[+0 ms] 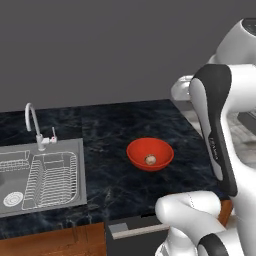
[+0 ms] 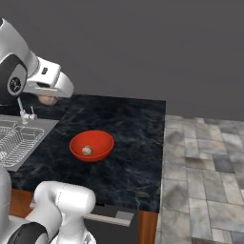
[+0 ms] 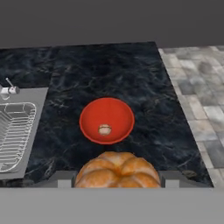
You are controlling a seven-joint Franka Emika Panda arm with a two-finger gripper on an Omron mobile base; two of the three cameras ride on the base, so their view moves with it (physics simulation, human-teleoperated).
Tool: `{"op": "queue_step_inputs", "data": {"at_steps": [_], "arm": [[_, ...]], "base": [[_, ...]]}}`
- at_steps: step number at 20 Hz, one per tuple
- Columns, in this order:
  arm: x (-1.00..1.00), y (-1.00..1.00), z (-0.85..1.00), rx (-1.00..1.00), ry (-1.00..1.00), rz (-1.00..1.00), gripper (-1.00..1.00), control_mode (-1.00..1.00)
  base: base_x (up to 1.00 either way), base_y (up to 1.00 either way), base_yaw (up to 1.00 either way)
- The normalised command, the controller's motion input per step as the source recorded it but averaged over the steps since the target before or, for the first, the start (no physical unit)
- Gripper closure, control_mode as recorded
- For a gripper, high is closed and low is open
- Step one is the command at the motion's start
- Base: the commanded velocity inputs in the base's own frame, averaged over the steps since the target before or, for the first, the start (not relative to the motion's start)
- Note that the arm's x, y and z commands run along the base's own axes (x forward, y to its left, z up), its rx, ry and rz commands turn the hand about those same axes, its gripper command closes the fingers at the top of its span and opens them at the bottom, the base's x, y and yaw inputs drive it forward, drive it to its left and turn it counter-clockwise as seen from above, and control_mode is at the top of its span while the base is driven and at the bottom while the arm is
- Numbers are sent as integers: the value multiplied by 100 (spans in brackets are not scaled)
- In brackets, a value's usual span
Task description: Pick the tangerines from the cabinet and place them in one bowl. Pick the lemon wedge from the sink and place it in the other bowl.
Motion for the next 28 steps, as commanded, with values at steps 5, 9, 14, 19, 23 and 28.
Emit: {"op": "queue_step_inputs", "data": {"at_steps": [5, 9, 14, 19, 23, 28], "arm": [[10, 0, -48, 0, 8, 0, 100, -100], [8, 0, -48, 1, 10, 0, 100, -100], [13, 0, -42, 1, 11, 0, 100, -100], [23, 0, -31, 0, 11, 0, 100, -100], [37, 0, -27, 0, 6, 0, 100, -100], [53, 0, -43, 0, 0, 0, 100, -100]], "base": [[0, 0, 0], [0, 0, 0], [0, 0, 0], [0, 0, 0], [0, 0, 0], [0, 0, 0]]}}
